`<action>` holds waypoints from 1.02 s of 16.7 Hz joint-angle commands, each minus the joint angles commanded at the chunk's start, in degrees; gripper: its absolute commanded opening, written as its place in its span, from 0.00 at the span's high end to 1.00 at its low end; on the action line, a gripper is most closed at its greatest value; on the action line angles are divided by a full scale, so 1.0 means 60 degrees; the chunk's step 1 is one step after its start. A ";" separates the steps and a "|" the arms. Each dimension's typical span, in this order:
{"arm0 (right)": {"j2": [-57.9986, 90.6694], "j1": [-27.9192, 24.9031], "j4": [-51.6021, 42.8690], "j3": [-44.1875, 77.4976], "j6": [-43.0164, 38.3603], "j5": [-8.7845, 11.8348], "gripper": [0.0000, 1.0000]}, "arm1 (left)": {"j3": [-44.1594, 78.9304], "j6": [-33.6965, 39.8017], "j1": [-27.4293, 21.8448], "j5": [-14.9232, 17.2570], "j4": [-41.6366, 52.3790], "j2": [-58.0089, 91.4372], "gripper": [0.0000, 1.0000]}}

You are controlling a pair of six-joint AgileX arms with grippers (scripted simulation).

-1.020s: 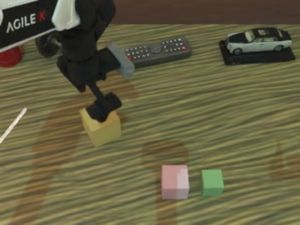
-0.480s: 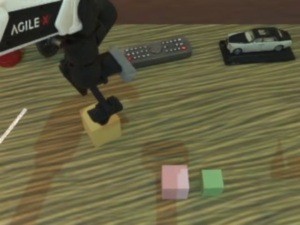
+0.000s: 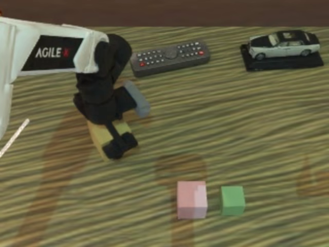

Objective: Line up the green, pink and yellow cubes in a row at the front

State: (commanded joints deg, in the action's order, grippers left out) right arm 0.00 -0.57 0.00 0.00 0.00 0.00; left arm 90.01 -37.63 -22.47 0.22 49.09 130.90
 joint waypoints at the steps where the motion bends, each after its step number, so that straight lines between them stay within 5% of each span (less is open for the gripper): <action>1: 0.0000 0.0000 0.0000 0.0000 0.0000 0.0000 0.00 | -0.0004 0.0000 0.0000 0.0000 -0.0006 0.0003 0.00; 3: 0.0000 0.0000 0.0000 0.0000 0.0000 0.0000 0.00 | -0.0004 0.0000 0.0000 0.0000 -0.0006 0.0003 0.00; 16: 0.0000 0.0000 0.0000 0.0000 0.0000 0.0000 0.00 | -0.0004 0.0000 0.0000 0.0000 -0.0006 0.0003 0.98; 17: 0.0000 0.0000 0.0000 0.0000 0.0000 0.0000 0.00 | -0.0004 0.0000 0.0000 0.0000 -0.0006 0.0003 1.00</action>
State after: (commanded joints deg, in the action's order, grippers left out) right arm 0.00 -0.57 0.00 0.00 0.00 0.00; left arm 89.98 -37.64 -22.47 0.22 49.06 130.92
